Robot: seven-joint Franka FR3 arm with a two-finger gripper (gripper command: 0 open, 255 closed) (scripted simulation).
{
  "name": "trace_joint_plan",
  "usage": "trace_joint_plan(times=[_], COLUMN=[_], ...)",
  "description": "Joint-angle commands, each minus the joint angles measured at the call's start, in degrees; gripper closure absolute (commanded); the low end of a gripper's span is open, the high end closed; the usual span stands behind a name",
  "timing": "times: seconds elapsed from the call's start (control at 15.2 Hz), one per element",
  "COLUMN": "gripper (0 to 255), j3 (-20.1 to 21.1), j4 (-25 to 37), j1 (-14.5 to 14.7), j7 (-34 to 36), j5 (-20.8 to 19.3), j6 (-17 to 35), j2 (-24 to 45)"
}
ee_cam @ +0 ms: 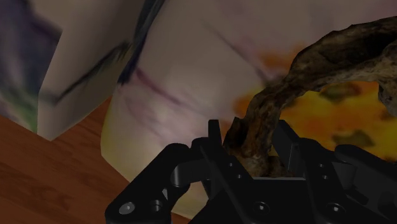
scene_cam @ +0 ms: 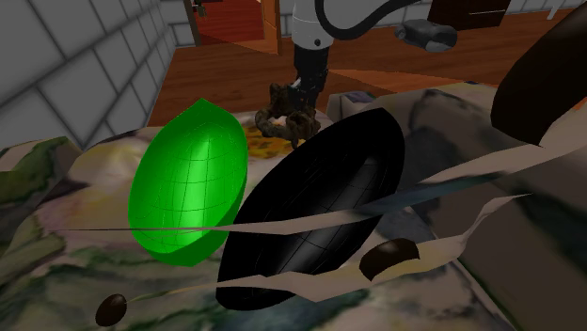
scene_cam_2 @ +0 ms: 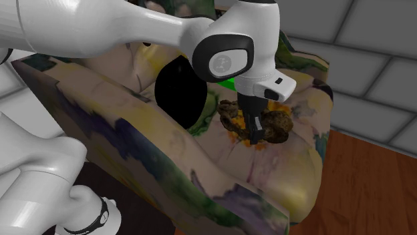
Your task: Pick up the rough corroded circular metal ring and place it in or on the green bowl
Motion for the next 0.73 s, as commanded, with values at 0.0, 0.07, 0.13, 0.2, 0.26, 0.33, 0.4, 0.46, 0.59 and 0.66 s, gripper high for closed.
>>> trace_joint_plan(times=[0.0,0.07,0.13,0.2,0.26,0.33,0.4,0.46,0.59,0.66], gripper=[255,255,255,255,255,255,255,255,255,255], j3=[0.0,0.0,0.0,-0.02,-0.04,-0.06,-0.08,-0.1,-0.13,-0.14], j4=[0.0,0.01,-0.01,0.64,1.29,1.98,2.67,3.37,4.81,5.55], j1=[0.0,0.0,0.0,-0.01,-0.01,-0.02,-0.02,-0.03,-0.04,-0.05], j7=[0.0,0.0,0.0,-0.07,-0.14,-0.19,-0.25,-0.31,-0.41,-0.46], j5=[0.0,0.0,0.01,0.05,0.1,0.13,0.16,0.19,0.23,0.25], j6=[0.03,0.03,0.03,-0.73,-1.49,-2.26,-3.02,-3.79,-5.32,-6.08], j2=[0.03,0.03,0.01,-0.11,-0.22,-0.3,-0.38,-0.44,-0.54,-0.57])
